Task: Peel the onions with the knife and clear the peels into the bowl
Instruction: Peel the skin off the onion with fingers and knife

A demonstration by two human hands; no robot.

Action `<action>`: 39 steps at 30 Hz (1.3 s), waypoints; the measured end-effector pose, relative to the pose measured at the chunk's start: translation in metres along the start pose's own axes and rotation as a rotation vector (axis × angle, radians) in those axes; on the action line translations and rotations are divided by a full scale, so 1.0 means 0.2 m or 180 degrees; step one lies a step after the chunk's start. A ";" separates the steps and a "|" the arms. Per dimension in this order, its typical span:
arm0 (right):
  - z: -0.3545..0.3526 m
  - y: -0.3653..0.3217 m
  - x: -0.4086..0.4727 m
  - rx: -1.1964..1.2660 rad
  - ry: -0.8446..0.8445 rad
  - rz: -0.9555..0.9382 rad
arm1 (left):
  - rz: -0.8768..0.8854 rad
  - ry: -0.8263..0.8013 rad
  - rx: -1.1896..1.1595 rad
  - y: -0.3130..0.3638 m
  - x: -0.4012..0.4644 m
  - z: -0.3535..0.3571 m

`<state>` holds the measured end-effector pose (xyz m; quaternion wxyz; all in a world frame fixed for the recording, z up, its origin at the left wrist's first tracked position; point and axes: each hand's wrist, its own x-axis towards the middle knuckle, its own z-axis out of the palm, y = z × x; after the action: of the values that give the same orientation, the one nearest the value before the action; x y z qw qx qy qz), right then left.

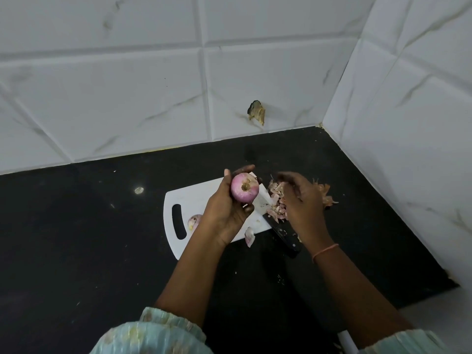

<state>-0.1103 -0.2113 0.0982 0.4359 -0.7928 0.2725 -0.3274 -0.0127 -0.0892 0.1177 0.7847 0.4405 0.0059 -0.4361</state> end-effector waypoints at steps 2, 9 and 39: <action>0.03 -0.10 -0.03 0.0272 -0.0282 -0.0475 | 0.0135 0.0150 0.0229 0.00 0.00 0.01; 0.11 -0.19 -0.06 0.0305 -0.0154 -0.0483 | 0.1199 0.0346 0.1495 -0.05 -0.03 0.02; 0.10 -0.12 -0.02 -0.0466 0.0170 -0.1068 | 0.0986 -0.0213 0.1607 -0.06 0.03 -0.02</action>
<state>-0.0942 -0.1869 0.1092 0.3089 -0.8478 0.1711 -0.3957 -0.0157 -0.0927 0.1046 0.7073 0.6028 -0.1959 -0.3130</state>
